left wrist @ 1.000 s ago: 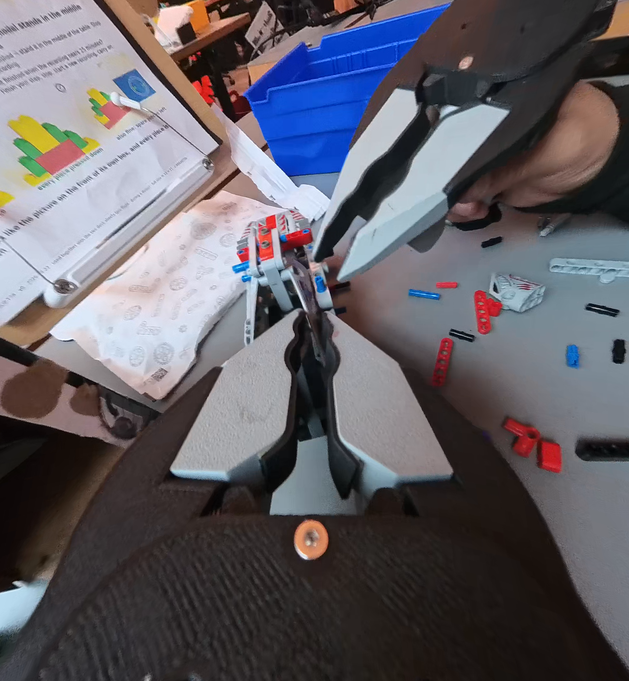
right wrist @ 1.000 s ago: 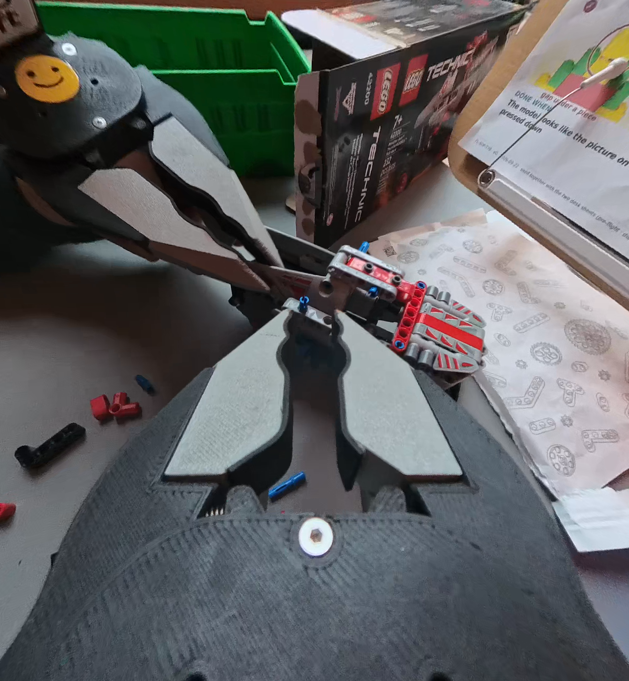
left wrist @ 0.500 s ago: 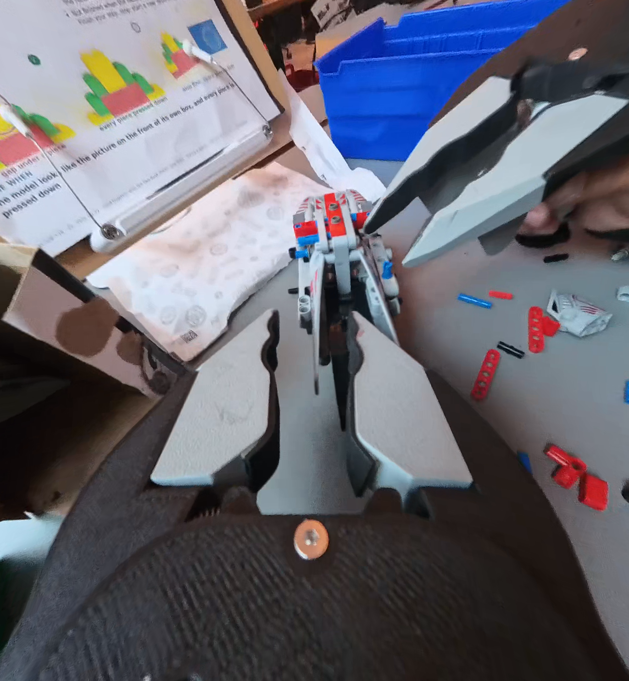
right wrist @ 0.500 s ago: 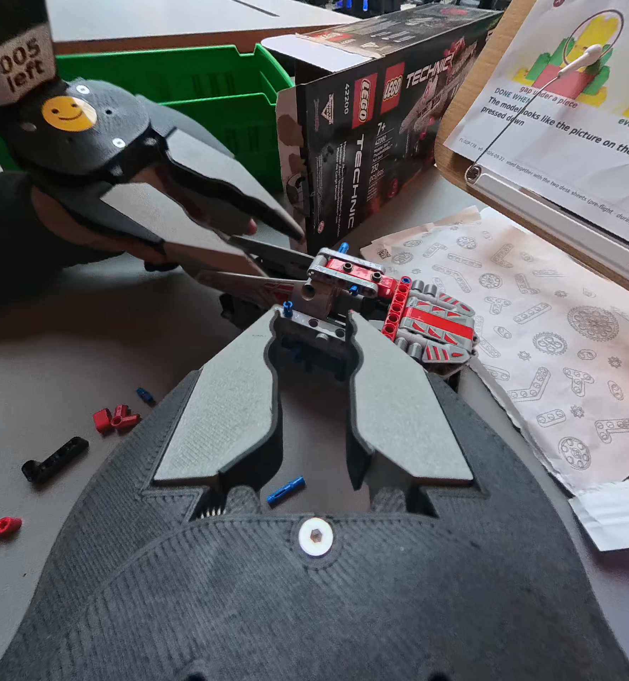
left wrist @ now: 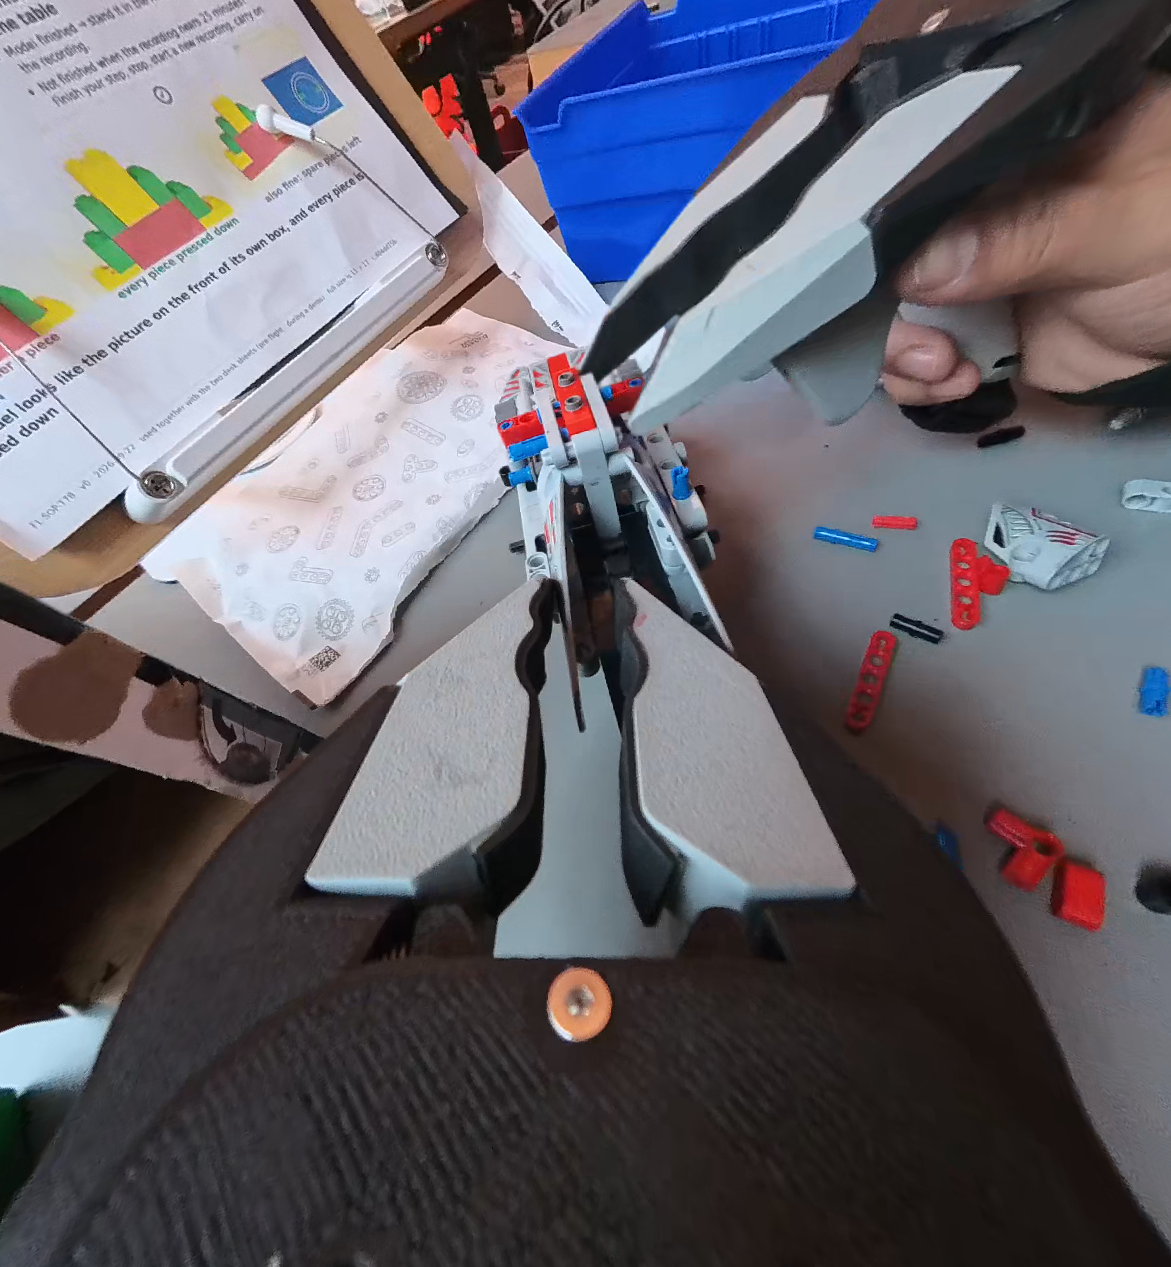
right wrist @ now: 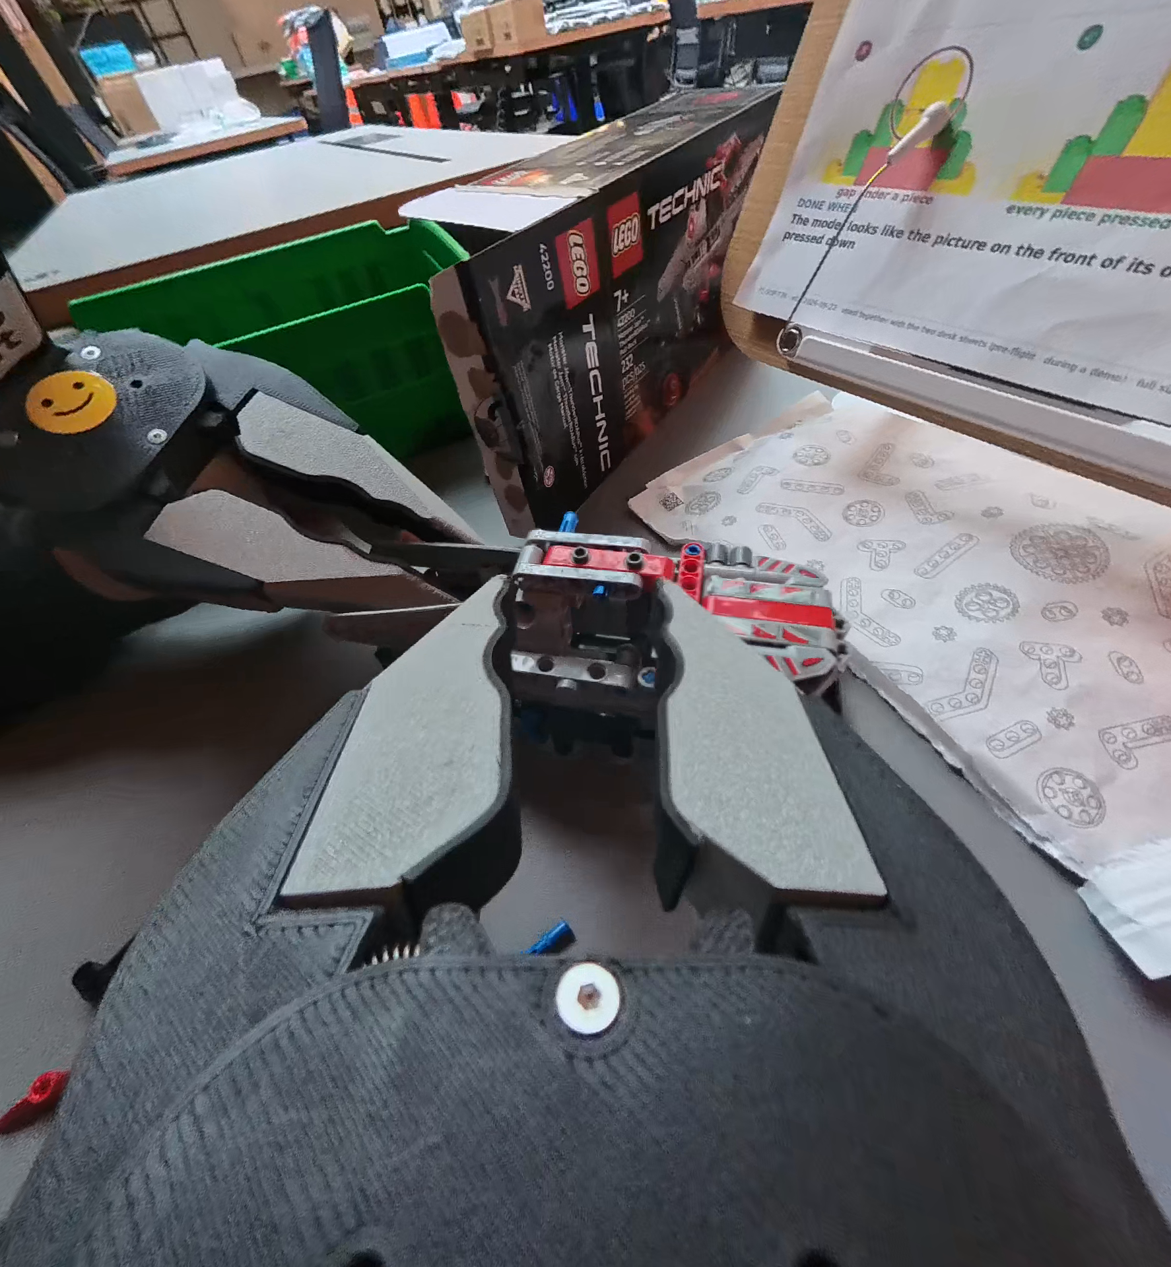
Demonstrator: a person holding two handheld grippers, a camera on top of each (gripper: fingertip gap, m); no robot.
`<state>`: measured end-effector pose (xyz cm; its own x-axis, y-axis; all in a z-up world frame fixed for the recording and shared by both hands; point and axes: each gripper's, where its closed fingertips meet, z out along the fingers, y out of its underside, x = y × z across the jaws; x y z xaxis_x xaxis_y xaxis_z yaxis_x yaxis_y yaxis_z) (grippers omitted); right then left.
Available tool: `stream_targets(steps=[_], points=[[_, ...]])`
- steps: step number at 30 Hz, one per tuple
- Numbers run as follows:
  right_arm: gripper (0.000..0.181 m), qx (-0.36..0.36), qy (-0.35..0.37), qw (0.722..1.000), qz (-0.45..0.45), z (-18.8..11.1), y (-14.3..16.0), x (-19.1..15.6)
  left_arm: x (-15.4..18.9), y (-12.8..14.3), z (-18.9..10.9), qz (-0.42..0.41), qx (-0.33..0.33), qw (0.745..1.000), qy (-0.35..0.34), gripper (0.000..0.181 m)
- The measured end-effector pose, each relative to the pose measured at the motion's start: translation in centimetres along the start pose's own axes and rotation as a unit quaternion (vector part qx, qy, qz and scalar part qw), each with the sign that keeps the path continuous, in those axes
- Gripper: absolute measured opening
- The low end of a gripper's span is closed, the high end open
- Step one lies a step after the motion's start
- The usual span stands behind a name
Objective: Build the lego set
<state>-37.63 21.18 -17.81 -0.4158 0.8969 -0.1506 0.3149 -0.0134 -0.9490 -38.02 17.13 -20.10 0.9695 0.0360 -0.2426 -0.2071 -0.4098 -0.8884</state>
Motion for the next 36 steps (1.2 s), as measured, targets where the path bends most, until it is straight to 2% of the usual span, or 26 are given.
stream_targets(steps=[4,9,11,14,18,22,26,29,32,36], points=[[0.037,-0.011,0.009,1.0,0.006,0.4,0.4,0.0,0.1,-0.1,0.1,-0.008,0.001,1.0,-0.002,0.015],[0.041,-0.003,0.01,1.0,0.028,1.0,0.2,0.1,0.8,-0.3,0.2,0.043,0.003,0.999,-0.009,0.018],[0.037,-0.001,0.01,0.999,0.03,1.0,0.2,0.2,1.0,-0.4,0.1,0.065,0.004,0.998,-0.014,0.019],[0.037,-0.003,0.002,1.0,0.027,1.0,0.2,0.1,1.0,-0.4,0.0,0.061,0.006,0.998,-0.007,0.019],[0.036,-0.006,-0.014,1.0,-0.002,1.1,0.2,-0.4,1.1,-1.2,-0.6,0.018,0.035,0.999,0.029,0.021],[0.036,0.008,-0.033,0.999,-0.026,1.1,-0.1,-1.0,0.7,-1.8,-1.2,-0.066,0.062,0.993,0.07,0.027],[0.036,0.018,-0.042,0.998,-0.045,1.3,-0.4,-1.4,-0.3,-3.2,-2.4,-0.152,0.112,0.976,0.105,0.026],[0.036,0.024,-0.048,0.997,-0.062,1.3,-0.6,-1.9,-0.6,-3.4,-2.7,-0.202,0.127,0.962,0.135,0.026],[0.036,0.041,-0.058,0.991,-0.112,1.1,-1.1,-3.1,-0.7,-3.6,-2.9,-0.214,0.135,0.957,0.141,0.025],[0.036,0.063,-0.058,0.971,-0.223,1.0,-1.7,-5.4,0.1,-4.5,-3.5,-0.207,0.152,0.952,0.164,0.028]])
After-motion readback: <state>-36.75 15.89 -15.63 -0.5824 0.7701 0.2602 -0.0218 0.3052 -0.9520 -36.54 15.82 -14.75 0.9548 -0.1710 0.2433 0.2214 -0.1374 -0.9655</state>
